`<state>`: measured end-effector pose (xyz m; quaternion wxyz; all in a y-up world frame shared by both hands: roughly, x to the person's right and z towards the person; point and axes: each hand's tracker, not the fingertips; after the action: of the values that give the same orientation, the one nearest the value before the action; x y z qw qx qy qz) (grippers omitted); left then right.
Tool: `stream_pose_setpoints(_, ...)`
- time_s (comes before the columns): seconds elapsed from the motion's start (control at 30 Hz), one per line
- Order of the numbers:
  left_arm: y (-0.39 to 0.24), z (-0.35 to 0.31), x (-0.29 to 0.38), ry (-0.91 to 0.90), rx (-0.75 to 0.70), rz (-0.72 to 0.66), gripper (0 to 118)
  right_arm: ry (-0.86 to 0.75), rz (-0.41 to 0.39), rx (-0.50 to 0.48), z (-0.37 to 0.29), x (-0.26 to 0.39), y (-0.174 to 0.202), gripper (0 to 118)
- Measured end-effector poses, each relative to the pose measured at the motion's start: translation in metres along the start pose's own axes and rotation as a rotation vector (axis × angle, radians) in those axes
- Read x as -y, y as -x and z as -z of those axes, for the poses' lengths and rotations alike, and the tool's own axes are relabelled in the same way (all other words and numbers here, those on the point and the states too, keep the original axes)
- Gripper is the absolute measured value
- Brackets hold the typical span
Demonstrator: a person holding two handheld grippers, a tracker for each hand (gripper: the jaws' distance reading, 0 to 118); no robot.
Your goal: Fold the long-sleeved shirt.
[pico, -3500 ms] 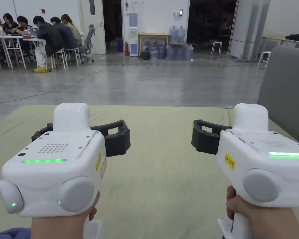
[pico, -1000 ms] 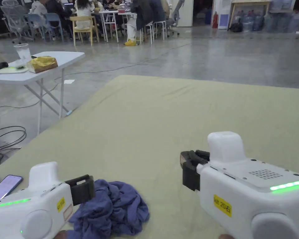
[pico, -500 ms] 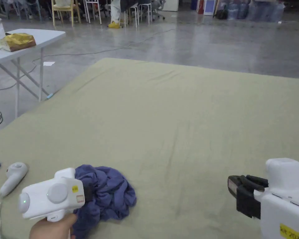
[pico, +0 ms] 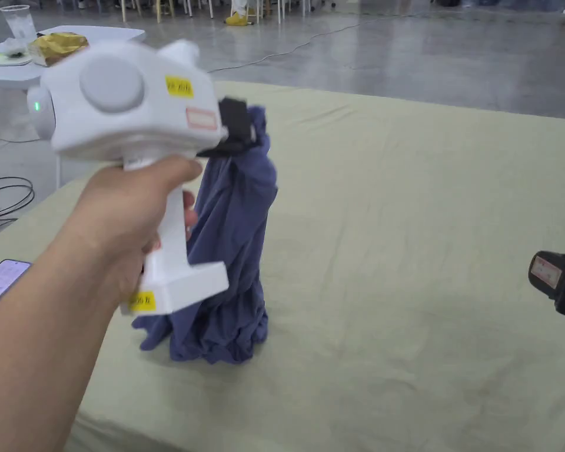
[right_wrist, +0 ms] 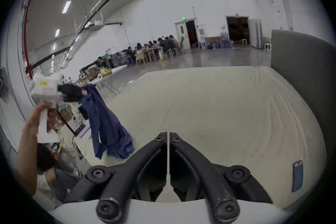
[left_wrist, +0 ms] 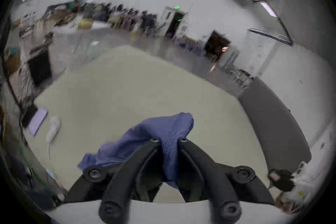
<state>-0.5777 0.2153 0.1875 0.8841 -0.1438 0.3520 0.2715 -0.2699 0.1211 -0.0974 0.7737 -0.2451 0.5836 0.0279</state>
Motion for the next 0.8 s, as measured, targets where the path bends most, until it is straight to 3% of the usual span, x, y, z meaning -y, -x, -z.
stream_pose_setpoints(0.13,-0.082,-0.009,-0.031,-0.017,0.241,0.023,2,-0.074,0.033,0.018,-0.031,-0.019,-0.011,0)
stream_pose_setpoints(0.2,-0.118,-0.006,-0.031,-0.019,0.291,0.078,2,-0.112,0.050,0.041,-0.045,-0.028,-0.018,0)
stream_pose_setpoints(0.33,-0.183,0.022,0.006,0.030,0.381,0.094,2,-0.196,0.060,0.129,-0.074,-0.041,-0.041,0)
stream_pose_setpoints(0.4,-0.198,0.062,0.037,0.137,0.425,0.064,2,-0.218,0.039,0.189,-0.083,-0.042,-0.053,0)
stream_pose_setpoints(0.63,-0.267,0.212,0.233,0.608,0.398,-0.037,2,-0.161,0.057,0.289,-0.090,-0.016,-0.094,0)
stream_pose_setpoints(0.8,-0.250,0.279,0.330,0.790,0.263,-0.184,4,-0.046,0.057,0.342,-0.089,0.017,-0.121,0)
